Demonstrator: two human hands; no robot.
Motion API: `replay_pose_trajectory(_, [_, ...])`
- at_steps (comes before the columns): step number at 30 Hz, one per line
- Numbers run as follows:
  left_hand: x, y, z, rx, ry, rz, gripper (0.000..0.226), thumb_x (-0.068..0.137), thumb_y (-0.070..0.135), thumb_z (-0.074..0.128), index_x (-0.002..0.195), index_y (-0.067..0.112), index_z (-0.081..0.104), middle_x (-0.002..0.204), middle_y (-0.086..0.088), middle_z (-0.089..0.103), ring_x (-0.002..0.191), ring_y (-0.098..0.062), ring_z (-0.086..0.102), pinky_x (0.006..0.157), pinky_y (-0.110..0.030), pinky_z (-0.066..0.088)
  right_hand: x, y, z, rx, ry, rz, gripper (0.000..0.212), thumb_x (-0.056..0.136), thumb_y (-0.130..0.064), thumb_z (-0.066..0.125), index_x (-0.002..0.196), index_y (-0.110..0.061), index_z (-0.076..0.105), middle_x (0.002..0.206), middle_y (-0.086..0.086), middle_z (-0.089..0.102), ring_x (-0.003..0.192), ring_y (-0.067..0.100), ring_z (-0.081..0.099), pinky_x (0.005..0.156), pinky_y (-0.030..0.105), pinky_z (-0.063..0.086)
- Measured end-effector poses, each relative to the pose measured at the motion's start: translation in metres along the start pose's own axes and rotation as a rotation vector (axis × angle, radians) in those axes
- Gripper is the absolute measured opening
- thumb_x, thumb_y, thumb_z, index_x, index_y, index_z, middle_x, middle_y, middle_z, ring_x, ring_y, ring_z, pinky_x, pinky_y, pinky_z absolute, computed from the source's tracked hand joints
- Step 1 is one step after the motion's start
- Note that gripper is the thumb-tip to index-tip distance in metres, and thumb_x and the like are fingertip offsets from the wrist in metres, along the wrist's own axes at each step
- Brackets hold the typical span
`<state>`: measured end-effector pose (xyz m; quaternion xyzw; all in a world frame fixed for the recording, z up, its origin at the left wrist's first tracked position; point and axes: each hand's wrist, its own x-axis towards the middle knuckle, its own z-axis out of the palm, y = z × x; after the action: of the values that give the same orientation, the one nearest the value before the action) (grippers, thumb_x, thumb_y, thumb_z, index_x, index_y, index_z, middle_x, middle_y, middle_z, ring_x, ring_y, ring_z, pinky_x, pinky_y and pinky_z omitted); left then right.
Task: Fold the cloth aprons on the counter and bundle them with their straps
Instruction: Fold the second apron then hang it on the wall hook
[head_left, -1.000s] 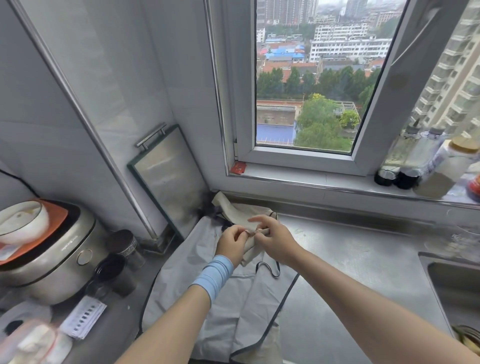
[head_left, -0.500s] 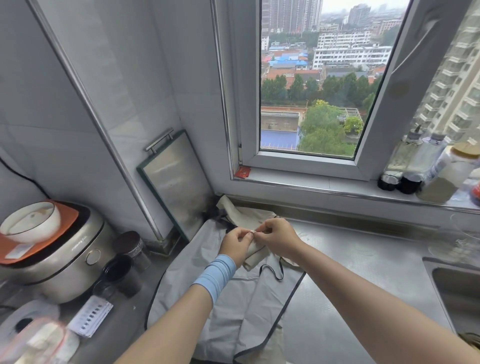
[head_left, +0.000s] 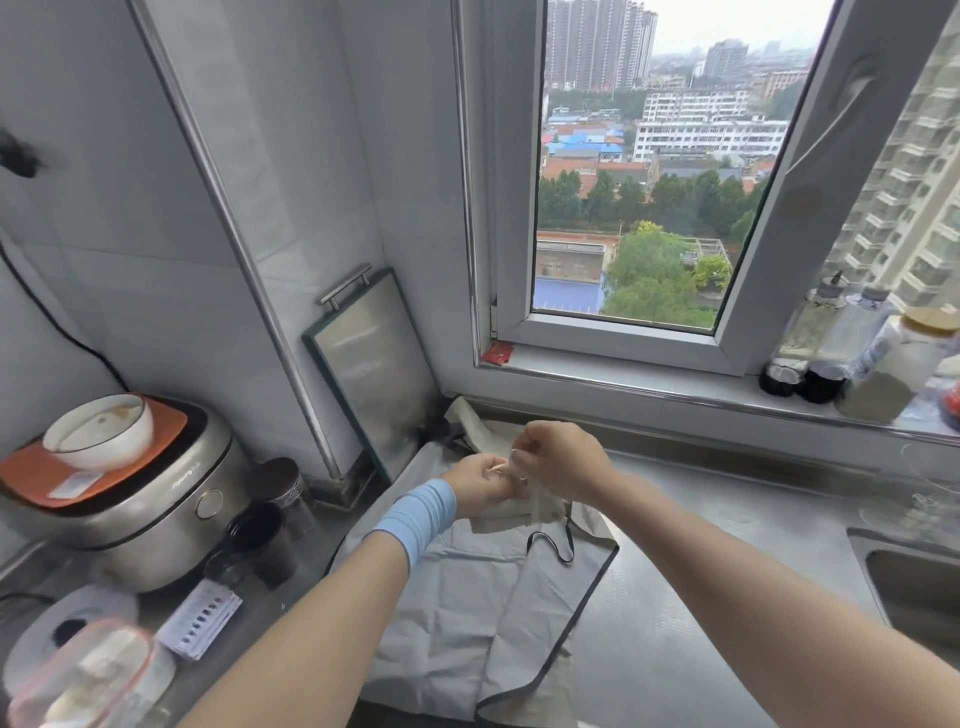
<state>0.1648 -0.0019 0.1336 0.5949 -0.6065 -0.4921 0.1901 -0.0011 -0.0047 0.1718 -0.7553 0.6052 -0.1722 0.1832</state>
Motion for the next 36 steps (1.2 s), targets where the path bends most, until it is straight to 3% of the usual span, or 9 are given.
replay_pose_trajectory(2, [-0.002, 0.003, -0.004, 0.010, -0.091, -0.018, 0.004, 0.087, 0.026, 0.061, 0.087, 0.025, 0.057, 0.079, 0.007, 0.057, 0.079, -0.016, 0.050, 0.078, -0.027, 0.046, 0.004, -0.007, -0.008, 0.044, -0.039, -0.025, 0.010, 0.090, -0.031, 0.058, 0.092, -0.027, 0.067, 0.099, -0.007, 0.070, 0.092, 0.018, 0.064, 0.077, 0.031, 0.050])
replay_pose_trajectory(4, [-0.003, 0.005, -0.009, 0.118, -0.094, 0.072, 0.018, 0.085, 0.017, 0.066, 0.098, 0.021, 0.055, 0.086, 0.004, 0.057, 0.081, -0.016, 0.051, 0.081, -0.028, 0.046, 0.006, -0.015, -0.012, 0.151, -0.062, -0.023, 0.009, 0.093, -0.025, 0.056, 0.090, -0.022, 0.063, 0.094, -0.002, 0.071, 0.082, 0.019, 0.070, 0.075, 0.038, 0.057])
replay_pose_trajectory(6, [-0.009, 0.008, -0.014, 0.113, -0.029, 0.124, 0.024, 0.077, 0.024, 0.071, 0.099, 0.018, 0.062, 0.089, 0.003, 0.061, 0.082, -0.014, 0.053, 0.086, -0.030, 0.047, 0.008, -0.025, -0.016, 0.275, -0.037, 0.012, 0.011, 0.094, -0.020, 0.055, 0.085, -0.022, 0.061, 0.084, 0.000, 0.072, 0.066, 0.019, 0.072, 0.065, 0.037, 0.059])
replay_pose_trajectory(10, [-0.026, 0.013, -0.018, -0.098, 0.196, 0.221, 0.022, 0.075, 0.043, 0.056, 0.082, 0.024, 0.063, 0.076, 0.005, 0.062, 0.077, -0.014, 0.054, 0.077, -0.033, 0.046, 0.009, -0.043, -0.026, 0.440, -0.042, 0.068, 0.012, 0.094, -0.015, 0.060, 0.084, -0.016, 0.067, 0.072, 0.004, 0.072, 0.058, 0.024, 0.072, 0.055, 0.039, 0.058])
replay_pose_trajectory(14, [-0.035, 0.022, -0.030, -0.154, 0.375, 0.347, 0.034, 0.084, 0.054, 0.057, 0.080, 0.021, 0.067, 0.071, 0.009, 0.063, 0.067, -0.007, 0.053, 0.070, -0.028, 0.045, 0.008, -0.065, -0.035, 0.552, 0.036, 0.097, 0.011, 0.090, -0.011, 0.062, 0.084, -0.014, 0.070, 0.064, 0.001, 0.065, 0.048, 0.015, 0.060, 0.047, 0.024, 0.051])
replay_pose_trajectory(18, [-0.041, 0.046, -0.056, -0.235, 0.429, 0.387, 0.027, 0.089, 0.031, 0.068, 0.081, 0.005, 0.071, 0.070, 0.001, 0.063, 0.060, 0.001, 0.049, 0.064, -0.016, 0.043, 0.021, -0.085, -0.051, 0.691, 0.078, 0.127, 0.012, 0.090, -0.011, 0.065, 0.098, -0.008, 0.074, 0.068, 0.001, 0.065, 0.043, 0.008, 0.053, 0.045, 0.018, 0.047])
replay_pose_trajectory(24, [-0.034, 0.084, -0.111, -0.063, 0.628, 0.359, 0.019, 0.091, 0.031, 0.060, 0.079, 0.020, 0.071, 0.077, 0.008, 0.071, 0.075, -0.012, 0.063, 0.073, -0.025, 0.048, 0.055, -0.107, -0.093, 0.799, -0.003, 0.130, 0.029, 0.079, -0.036, 0.081, 0.100, -0.016, 0.078, 0.086, 0.001, 0.074, 0.072, 0.014, 0.065, 0.075, 0.034, 0.059])
replay_pose_trajectory(27, [-0.025, 0.115, -0.141, 0.079, 0.670, 0.400, 0.018, 0.090, 0.034, 0.057, 0.079, 0.024, 0.067, 0.078, 0.008, 0.071, 0.077, -0.017, 0.065, 0.074, -0.029, 0.052, 0.078, -0.122, -0.115, 0.702, -0.022, 0.095, 0.037, 0.076, -0.046, 0.080, 0.098, -0.017, 0.077, 0.089, 0.000, 0.070, 0.079, 0.016, 0.064, 0.070, 0.031, 0.054])
replay_pose_trajectory(36, [0.010, 0.228, -0.240, 0.143, 0.855, 0.559, 0.014, 0.093, 0.025, 0.057, 0.094, 0.014, 0.066, 0.087, -0.001, 0.070, 0.081, -0.022, 0.062, 0.075, -0.026, 0.048, 0.180, -0.179, -0.186, 0.859, 0.296, -0.055, 0.019, 0.094, -0.027, 0.060, 0.097, -0.010, 0.069, 0.080, 0.000, 0.065, 0.068, 0.014, 0.056, 0.058, 0.024, 0.044])
